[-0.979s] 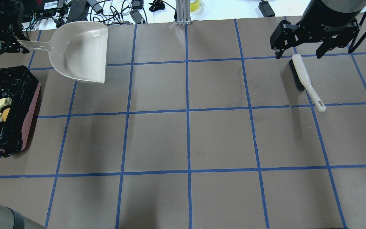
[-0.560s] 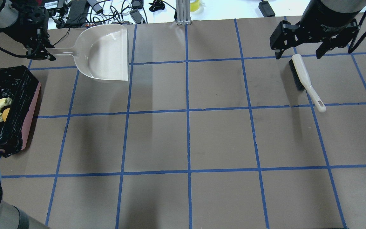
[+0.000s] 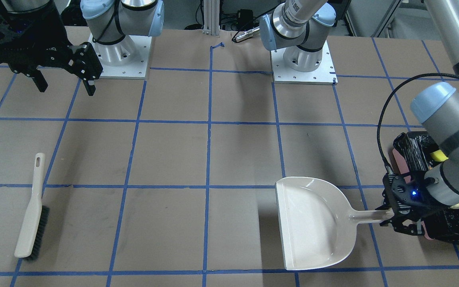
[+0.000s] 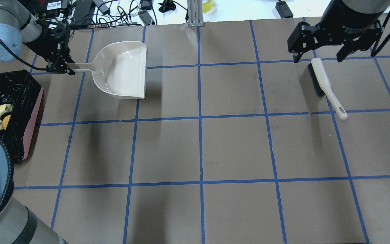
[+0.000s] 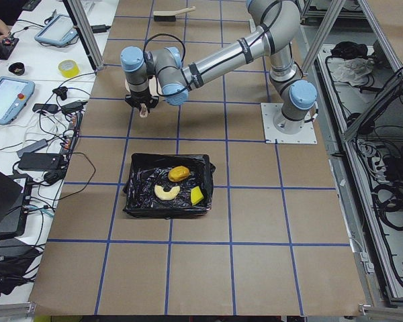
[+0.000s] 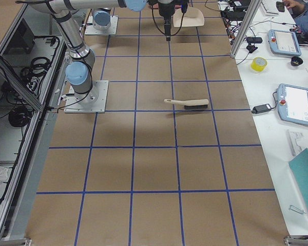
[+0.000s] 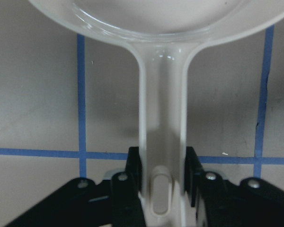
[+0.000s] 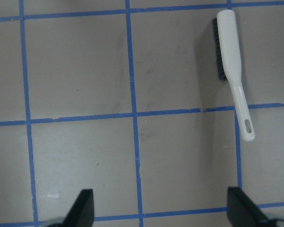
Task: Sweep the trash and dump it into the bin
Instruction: 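Lower the empty dustpan back onto the table with the left gripper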
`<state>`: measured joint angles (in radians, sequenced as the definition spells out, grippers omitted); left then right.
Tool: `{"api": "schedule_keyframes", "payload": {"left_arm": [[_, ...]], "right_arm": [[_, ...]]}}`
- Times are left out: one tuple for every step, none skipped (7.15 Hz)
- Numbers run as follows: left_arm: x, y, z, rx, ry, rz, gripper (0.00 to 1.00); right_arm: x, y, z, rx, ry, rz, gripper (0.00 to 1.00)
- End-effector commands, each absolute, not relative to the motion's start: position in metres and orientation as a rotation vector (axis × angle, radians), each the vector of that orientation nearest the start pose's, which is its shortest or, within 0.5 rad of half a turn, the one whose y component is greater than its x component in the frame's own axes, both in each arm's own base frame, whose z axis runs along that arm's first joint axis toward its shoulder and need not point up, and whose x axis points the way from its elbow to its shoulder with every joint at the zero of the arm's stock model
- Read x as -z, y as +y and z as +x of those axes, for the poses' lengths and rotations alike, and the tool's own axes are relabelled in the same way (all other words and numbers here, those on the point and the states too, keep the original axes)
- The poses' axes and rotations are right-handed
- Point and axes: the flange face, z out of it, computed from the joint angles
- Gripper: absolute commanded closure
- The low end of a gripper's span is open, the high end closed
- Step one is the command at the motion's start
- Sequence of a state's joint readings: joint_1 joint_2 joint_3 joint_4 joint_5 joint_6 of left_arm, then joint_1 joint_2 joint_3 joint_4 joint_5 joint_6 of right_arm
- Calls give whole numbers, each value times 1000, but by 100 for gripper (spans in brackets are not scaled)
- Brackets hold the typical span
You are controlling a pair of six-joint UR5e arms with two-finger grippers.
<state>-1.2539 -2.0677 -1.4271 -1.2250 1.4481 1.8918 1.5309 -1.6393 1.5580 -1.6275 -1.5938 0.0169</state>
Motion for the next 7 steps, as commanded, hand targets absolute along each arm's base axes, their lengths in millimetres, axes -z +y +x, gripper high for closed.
{"api": "schedule_keyframes", "payload": {"left_arm": [[-259,-686,46,-70,-2097,-2236,100],[-247,-682,34,-59,-2059,-2293,100],[-238,-672,33,33,-2057,-2336,100],[-233,-669,32,31,-2075,-2326,100],[-231,-667,30,29,-2117,-2280,65],[-236,-663,23,24,-2144,-2259,36],[-248,-660,14,19,-2147,-2269,15]], "right_arm": [[-534,-479,112,220,3157,92,0],[-533,-479,111,218,3157,92,0],[-531,-480,111,208,3160,90,0],[-530,-480,109,206,3163,95,0],[-530,-480,110,196,3162,92,0],[-532,-479,111,203,3159,90,0],[-530,-479,111,199,3159,90,0]]}}
